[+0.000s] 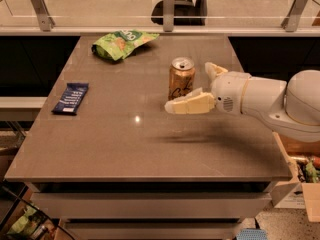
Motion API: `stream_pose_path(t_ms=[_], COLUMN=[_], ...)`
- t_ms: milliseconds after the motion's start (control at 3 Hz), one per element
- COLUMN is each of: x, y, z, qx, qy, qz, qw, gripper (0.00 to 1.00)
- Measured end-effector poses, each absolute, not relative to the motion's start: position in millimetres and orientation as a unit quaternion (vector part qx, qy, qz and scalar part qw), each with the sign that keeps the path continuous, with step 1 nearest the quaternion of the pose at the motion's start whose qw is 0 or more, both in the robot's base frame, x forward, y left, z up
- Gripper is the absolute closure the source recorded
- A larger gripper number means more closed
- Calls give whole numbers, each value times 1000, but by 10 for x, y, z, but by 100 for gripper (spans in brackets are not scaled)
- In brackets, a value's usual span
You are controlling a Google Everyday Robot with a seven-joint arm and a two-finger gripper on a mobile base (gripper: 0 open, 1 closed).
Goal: Move orange can near green rice chip bag
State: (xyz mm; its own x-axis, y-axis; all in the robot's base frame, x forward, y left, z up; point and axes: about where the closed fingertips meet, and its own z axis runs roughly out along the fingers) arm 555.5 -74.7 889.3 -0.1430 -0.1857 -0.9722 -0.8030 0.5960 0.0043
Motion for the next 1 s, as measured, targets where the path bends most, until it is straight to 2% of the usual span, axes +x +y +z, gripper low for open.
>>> stream_pose_path(t_ms=[667, 1000], x=[5710, 5709], y=[-591, -566], z=[8873, 8881], qx=[-362, -363], qy=[679, 678], qz=[299, 300], qw=[565, 565], gripper=[0, 18])
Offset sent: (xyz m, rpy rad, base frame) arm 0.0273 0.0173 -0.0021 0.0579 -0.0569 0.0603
